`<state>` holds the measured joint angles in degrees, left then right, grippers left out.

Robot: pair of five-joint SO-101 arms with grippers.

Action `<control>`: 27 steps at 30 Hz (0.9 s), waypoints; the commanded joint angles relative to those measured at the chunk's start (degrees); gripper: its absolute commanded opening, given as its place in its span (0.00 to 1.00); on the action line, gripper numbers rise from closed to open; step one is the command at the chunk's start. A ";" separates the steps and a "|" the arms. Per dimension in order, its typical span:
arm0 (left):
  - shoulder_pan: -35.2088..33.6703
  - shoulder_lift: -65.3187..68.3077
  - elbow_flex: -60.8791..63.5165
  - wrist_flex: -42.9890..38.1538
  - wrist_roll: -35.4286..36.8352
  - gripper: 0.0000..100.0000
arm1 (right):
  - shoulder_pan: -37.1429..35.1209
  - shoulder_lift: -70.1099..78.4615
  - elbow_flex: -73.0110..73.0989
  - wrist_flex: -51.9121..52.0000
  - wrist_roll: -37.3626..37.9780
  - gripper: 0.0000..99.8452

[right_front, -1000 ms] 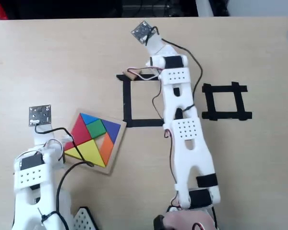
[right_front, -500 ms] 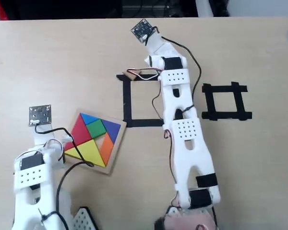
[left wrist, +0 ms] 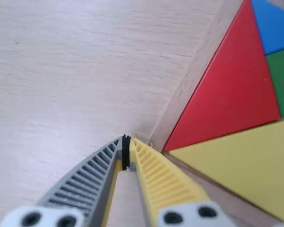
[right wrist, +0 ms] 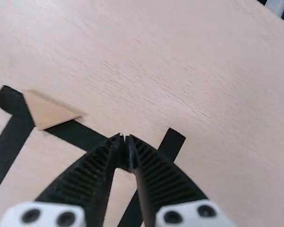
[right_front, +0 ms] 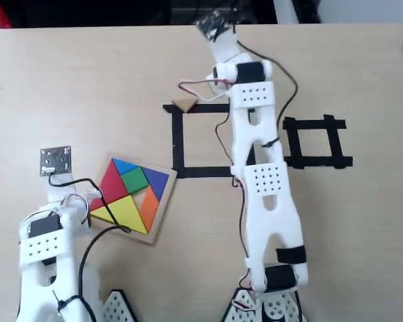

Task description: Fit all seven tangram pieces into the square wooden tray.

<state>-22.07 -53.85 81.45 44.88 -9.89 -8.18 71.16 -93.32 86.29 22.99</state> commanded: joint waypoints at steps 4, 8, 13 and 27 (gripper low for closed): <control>14.46 2.11 -20.79 -9.76 5.45 0.03 | 8.26 -20.70 -1.71 15.03 -1.93 0.01; 23.96 14.33 -35.91 -4.84 8.18 0.03 | 17.05 -26.68 3.65 15.03 -6.77 0.01; 27.38 42.99 -59.74 -4.48 11.87 0.03 | 23.21 -30.64 15.60 14.95 -7.30 0.01; 32.75 80.97 -103.43 16.53 17.93 0.03 | 19.08 -31.16 31.69 14.07 -9.58 0.01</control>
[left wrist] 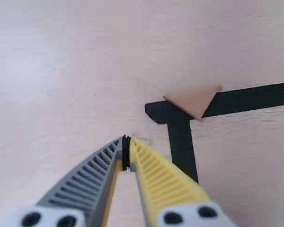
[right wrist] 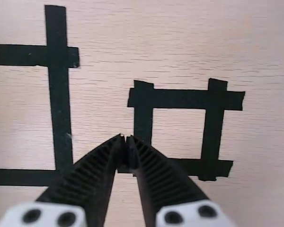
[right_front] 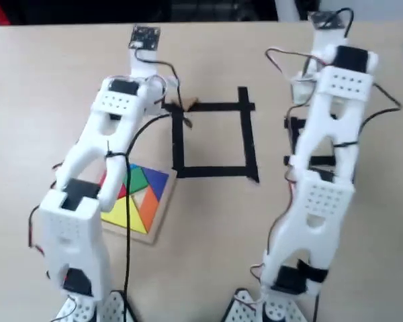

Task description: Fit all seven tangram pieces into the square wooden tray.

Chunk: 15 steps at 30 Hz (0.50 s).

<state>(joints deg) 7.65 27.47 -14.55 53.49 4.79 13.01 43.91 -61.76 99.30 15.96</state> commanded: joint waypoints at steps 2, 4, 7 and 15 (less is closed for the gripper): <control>5.93 -0.44 -7.87 7.82 3.69 0.03 | -2.55 -3.91 0.04 0.79 -3.16 0.01; 9.01 0.00 -8.31 5.98 3.78 0.03 | -2.55 -3.91 0.04 0.70 -3.16 0.01; 11.38 1.67 -5.93 -7.47 3.69 0.03 | -1.85 -3.91 0.04 0.70 -2.73 0.01; 12.09 16.26 -8.84 -34.73 3.78 0.03 | 0.62 -3.82 0.13 0.70 -2.55 0.01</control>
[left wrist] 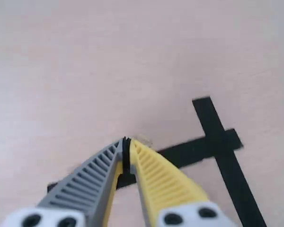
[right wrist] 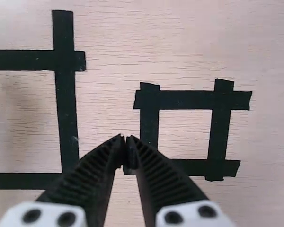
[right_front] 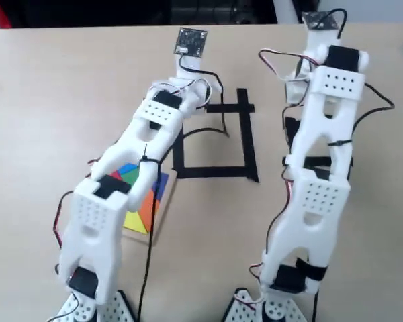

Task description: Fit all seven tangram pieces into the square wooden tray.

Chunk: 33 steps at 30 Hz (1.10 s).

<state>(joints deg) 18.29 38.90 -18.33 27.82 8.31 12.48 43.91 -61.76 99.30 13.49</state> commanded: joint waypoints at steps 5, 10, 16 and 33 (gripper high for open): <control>1.01 19.34 -23.16 -8.26 0.44 0.03 | 0.26 -3.65 0.66 1.23 2.29 0.01; 0.66 33.58 -44.44 4.84 5.01 0.03 | 0.53 -3.56 0.75 1.58 4.13 0.01; 0.22 44.75 -68.62 24.09 8.44 0.03 | -0.09 -3.65 2.86 1.49 5.10 0.01; 4.00 41.49 -76.97 51.69 7.03 0.03 | -0.09 -3.74 2.77 1.49 5.01 0.01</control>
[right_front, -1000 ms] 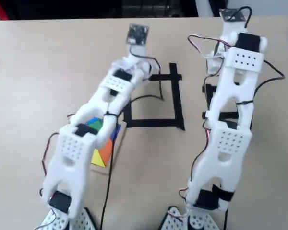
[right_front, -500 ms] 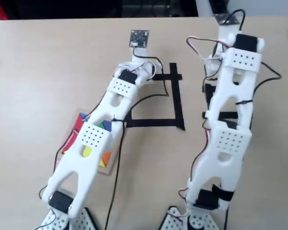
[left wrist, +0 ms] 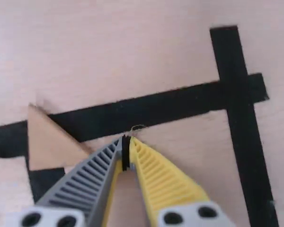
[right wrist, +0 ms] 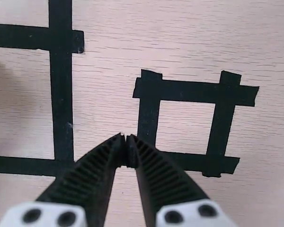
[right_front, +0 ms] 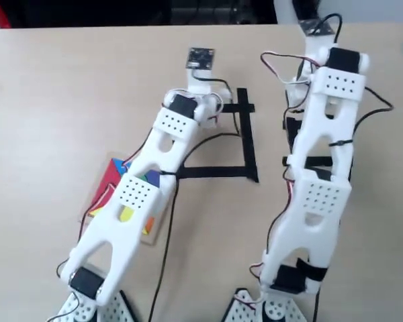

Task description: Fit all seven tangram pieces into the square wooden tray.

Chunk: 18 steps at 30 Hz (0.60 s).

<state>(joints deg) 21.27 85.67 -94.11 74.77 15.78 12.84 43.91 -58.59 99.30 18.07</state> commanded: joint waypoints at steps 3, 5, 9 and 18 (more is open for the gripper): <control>-0.75 -4.84 -1.19 9.23 -0.44 0.03 | -0.09 -3.82 -0.31 1.58 0.44 0.01; -0.57 -5.45 -1.36 10.64 -0.44 0.03 | 0.09 -3.82 -0.31 1.58 0.44 0.01; 2.51 -11.25 -1.19 3.52 -0.53 0.03 | -0.53 -3.91 -0.31 1.58 0.26 0.01; -2.95 -9.23 9.45 -20.40 -6.68 0.03 | -0.44 -3.74 -0.31 1.67 0.44 0.01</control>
<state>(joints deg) 22.59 76.26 -89.27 62.55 10.15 12.84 43.91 -58.59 99.30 18.24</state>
